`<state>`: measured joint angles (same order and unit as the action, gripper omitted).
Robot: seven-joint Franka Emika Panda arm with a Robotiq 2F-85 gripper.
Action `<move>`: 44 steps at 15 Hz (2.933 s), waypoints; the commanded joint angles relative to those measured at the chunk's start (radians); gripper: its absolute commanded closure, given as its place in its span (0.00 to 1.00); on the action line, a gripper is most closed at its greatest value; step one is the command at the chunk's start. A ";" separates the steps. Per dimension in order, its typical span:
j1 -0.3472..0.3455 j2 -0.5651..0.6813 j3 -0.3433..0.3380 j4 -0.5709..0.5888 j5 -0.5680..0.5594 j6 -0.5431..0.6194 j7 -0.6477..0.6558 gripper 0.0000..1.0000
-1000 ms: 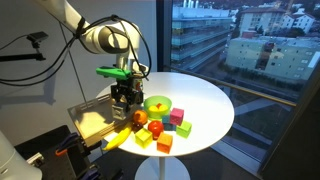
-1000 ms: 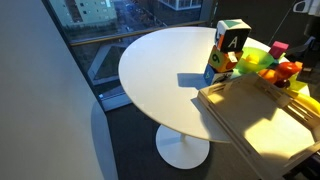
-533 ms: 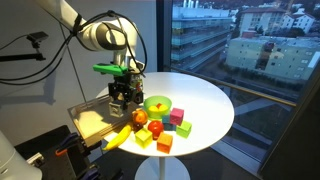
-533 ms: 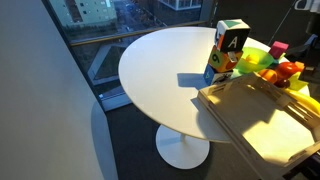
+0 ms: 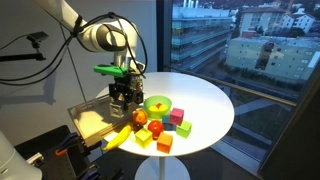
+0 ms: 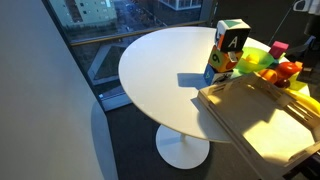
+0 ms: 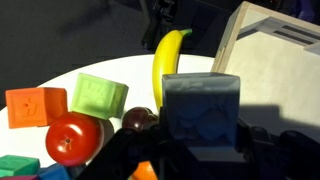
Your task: Pick up the gray block and put it in the tray
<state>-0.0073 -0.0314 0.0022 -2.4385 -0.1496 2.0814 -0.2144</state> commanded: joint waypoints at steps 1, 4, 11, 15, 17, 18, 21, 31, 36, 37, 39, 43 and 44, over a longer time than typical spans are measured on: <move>0.004 -0.015 -0.001 -0.025 0.004 0.053 0.005 0.69; 0.010 -0.021 0.006 -0.044 0.004 0.091 0.009 0.69; 0.038 -0.006 0.038 -0.067 0.024 0.161 0.024 0.69; 0.056 0.011 0.053 -0.047 0.062 0.167 0.029 0.69; 0.063 0.022 0.060 -0.039 0.086 0.178 0.034 0.69; 0.066 0.027 0.063 -0.036 0.097 0.184 0.037 0.69; 0.072 0.049 0.069 -0.025 0.136 0.207 0.061 0.69; 0.058 0.137 0.057 0.011 0.214 0.311 0.147 0.69; 0.053 0.188 0.054 0.048 0.244 0.347 0.175 0.69; 0.052 0.199 0.054 0.058 0.258 0.347 0.181 0.69; 0.050 0.219 0.057 0.076 0.294 0.339 0.182 0.69; 0.051 0.258 0.057 0.098 0.330 0.350 0.200 0.69; 0.051 0.266 0.057 0.100 0.333 0.352 0.204 0.69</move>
<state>0.0521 0.2052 0.0534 -2.3681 0.1599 2.4291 -0.0368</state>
